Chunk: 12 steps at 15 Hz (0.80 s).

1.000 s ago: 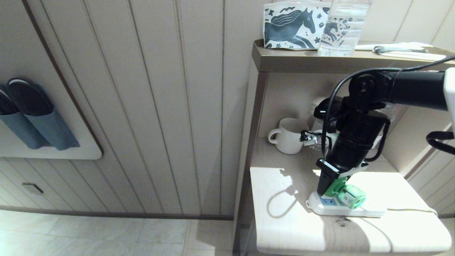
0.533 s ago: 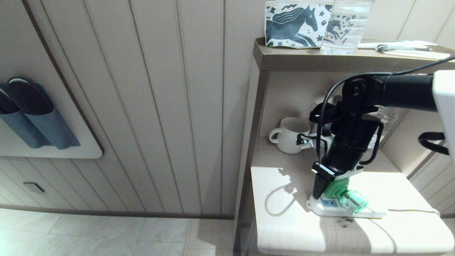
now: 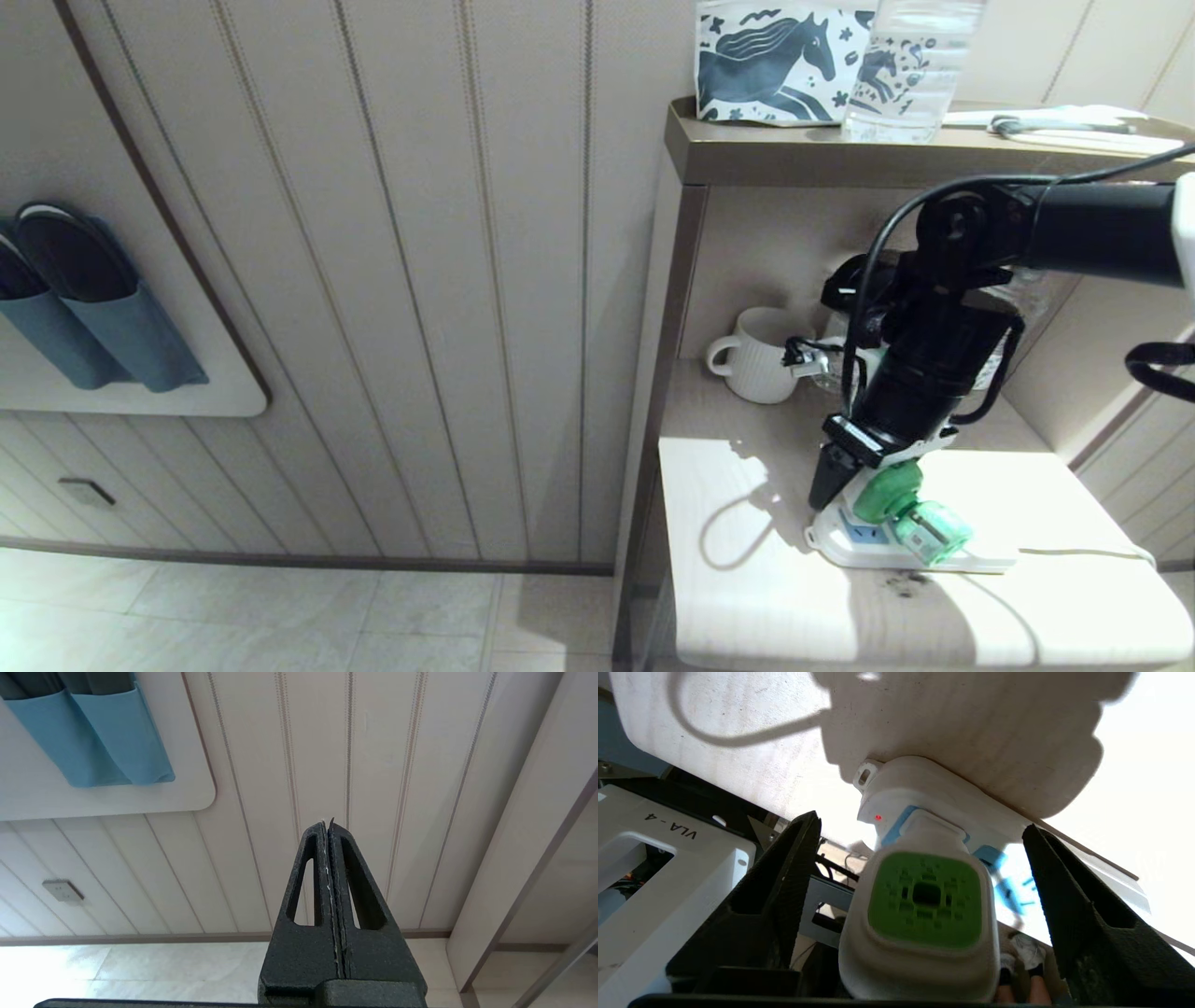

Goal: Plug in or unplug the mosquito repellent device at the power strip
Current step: Hold the socket with your left hand and unplug it with your right hand

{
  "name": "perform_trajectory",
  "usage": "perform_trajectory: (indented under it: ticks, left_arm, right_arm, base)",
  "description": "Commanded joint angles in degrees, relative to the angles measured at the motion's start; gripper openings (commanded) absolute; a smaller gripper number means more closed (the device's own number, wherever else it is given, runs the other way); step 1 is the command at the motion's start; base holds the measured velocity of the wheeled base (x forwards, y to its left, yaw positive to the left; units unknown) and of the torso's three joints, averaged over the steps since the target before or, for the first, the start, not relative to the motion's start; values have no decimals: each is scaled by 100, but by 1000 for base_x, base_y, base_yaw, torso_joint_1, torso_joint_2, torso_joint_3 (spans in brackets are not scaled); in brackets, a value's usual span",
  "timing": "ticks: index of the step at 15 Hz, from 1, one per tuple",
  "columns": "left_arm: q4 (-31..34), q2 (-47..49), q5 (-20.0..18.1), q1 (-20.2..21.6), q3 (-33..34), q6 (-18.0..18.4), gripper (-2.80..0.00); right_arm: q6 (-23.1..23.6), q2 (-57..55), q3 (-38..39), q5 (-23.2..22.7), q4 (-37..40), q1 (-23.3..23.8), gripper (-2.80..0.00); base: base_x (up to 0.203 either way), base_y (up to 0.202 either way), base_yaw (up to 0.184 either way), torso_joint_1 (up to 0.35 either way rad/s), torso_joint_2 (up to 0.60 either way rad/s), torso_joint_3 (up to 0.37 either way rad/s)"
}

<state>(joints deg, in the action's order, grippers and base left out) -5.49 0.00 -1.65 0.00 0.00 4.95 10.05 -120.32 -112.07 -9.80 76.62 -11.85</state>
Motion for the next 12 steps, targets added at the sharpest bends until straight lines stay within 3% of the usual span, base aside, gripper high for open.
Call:
perform_trajectory:
  ticks: [1, 4, 5, 12]
  left_arm:
    - [-5, 0, 6, 0, 0, 6, -280]
    - [-5, 0, -2, 0, 0, 6, -280]
    - [-5, 0, 6, 0, 0, 6, -280]
    - [-5, 0, 6, 0, 0, 1, -280]
  right_arm:
    - [14, 260, -27, 7, 27, 12, 0]
    - [23, 545, -27, 22, -11, 25, 0]
    - [20, 650, -26, 22, -4, 25, -280]
    - [15, 1636, -17, 19, 70, -119, -280]
  base:
    - [0, 0, 0, 0, 0, 0]
    - [0, 0, 0, 0, 0, 0]
    - [0, 0, 0, 0, 0, 0]
    - [0, 0, 0, 0, 0, 0]
